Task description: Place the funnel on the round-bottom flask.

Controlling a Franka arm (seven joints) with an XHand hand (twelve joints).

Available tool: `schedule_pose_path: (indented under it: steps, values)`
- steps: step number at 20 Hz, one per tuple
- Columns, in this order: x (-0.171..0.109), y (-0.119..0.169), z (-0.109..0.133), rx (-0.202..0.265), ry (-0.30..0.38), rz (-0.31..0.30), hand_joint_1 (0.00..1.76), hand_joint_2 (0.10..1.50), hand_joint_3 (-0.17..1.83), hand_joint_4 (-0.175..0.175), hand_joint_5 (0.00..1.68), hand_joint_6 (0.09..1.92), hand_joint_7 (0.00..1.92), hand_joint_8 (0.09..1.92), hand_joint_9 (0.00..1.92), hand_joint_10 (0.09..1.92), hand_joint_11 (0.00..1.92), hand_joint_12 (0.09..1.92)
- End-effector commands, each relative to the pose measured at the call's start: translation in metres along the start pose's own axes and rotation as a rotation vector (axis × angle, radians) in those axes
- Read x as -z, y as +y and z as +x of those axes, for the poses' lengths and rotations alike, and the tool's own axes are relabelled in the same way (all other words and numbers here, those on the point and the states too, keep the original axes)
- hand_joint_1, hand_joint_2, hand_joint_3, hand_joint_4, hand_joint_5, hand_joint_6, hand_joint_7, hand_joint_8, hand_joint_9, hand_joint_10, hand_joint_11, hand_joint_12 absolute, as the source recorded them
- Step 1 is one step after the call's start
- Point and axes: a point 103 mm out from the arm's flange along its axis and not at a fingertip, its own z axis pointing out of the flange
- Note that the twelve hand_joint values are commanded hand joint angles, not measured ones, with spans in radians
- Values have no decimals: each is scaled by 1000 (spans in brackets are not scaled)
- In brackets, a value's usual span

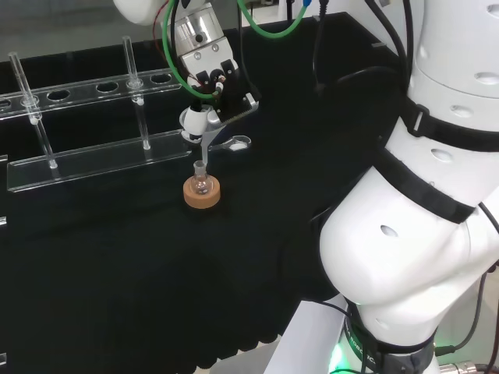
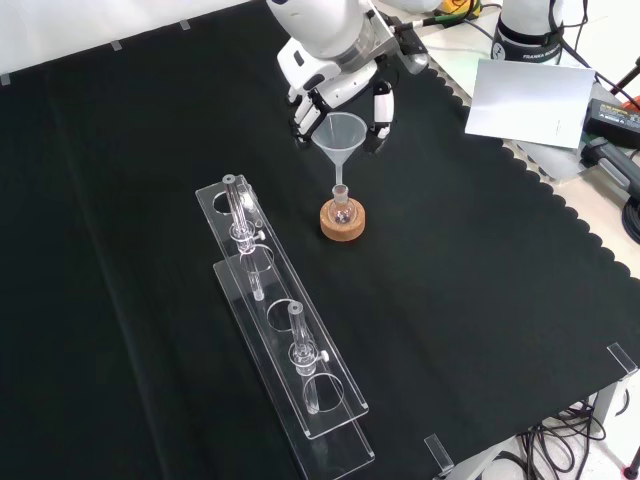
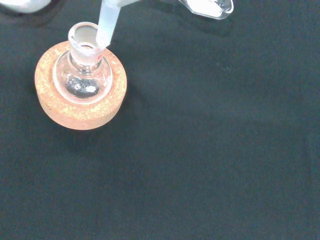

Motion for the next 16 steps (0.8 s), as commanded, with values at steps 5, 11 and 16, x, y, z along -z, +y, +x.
schedule_pose_path:
  steps: [5,11,16]
  values:
    - [6,8,14,2,-20,7,774,686,597,-19,581,717,697,758,1022,529,626,1281]
    - [7,9,29,-8,-34,18,773,687,598,-19,582,720,697,759,1022,530,626,1281]
    - [1,11,21,-5,-24,22,773,687,598,-19,581,721,697,759,1022,530,627,1281]
